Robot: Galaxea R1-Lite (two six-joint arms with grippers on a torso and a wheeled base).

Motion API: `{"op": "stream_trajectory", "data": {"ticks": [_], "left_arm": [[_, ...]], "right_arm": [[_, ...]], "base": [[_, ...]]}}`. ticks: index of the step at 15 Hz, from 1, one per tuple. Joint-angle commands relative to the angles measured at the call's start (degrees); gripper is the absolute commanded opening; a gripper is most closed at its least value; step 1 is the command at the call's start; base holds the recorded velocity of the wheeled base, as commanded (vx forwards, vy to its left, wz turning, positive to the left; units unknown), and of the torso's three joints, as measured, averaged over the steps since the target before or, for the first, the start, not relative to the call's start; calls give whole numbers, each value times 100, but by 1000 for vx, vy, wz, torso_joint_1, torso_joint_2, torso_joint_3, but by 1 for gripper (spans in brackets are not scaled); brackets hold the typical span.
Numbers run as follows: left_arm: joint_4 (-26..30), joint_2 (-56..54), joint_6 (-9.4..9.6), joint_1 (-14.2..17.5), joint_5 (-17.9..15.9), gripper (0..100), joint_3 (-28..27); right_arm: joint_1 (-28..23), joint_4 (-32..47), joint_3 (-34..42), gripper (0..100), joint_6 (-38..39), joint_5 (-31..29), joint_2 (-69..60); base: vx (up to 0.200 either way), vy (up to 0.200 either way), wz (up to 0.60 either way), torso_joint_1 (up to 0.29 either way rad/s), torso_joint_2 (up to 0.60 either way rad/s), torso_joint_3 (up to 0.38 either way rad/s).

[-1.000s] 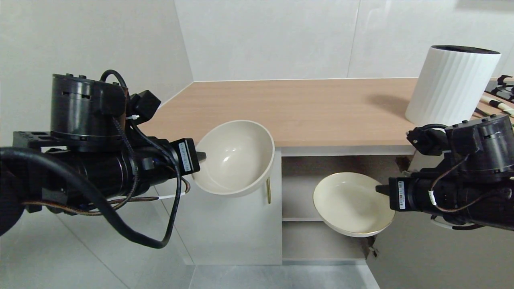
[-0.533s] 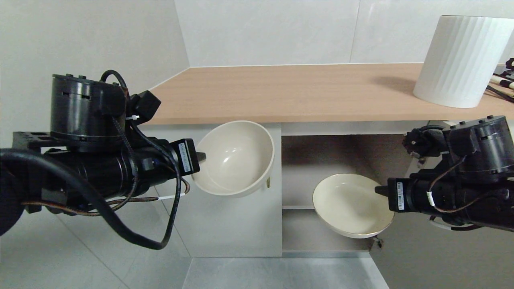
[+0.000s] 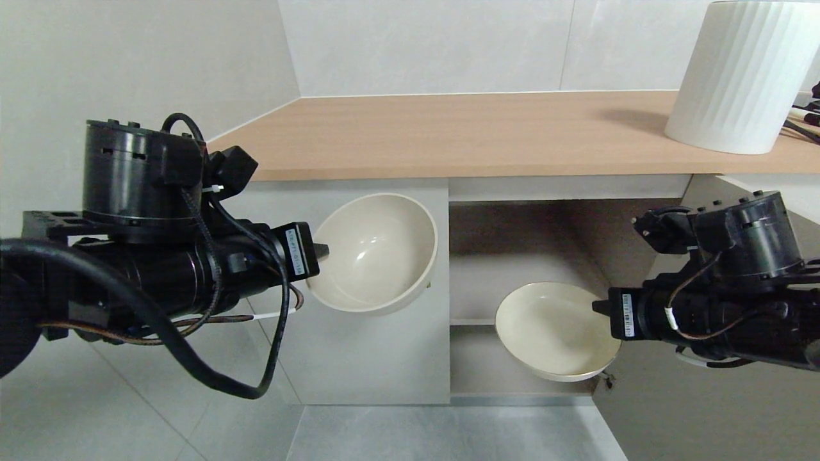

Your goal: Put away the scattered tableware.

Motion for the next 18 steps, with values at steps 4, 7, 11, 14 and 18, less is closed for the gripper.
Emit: {"op": "stream_trajectory", "data": {"ticks": [4,7,11,14,18], "left_arm": [[-1,37,-3,1,2,0,1],[-1,45,-3,1,2,0,1],[-1,54,-3,1,2,0,1],[-1,72,-3,1,2,0,1],[-1,89,-3,1,2,0,1]], "right_arm": [[-2,-343,-230,0,78,-95,902],[-11,-369,-529,0,535,-280,1772],[-213,-483,-933,0,1027,-544,2536],[-389,-492,-1214,0,1177,-649,2914],[-644,-483,-1706,0,1440,-1080,3609]], "base": [[0,0,0,0,0,0],[0,0,0,0,0,0],[0,0,0,0,0,0],[0,0,0,0,0,0],[0,0,0,0,0,0]]}}
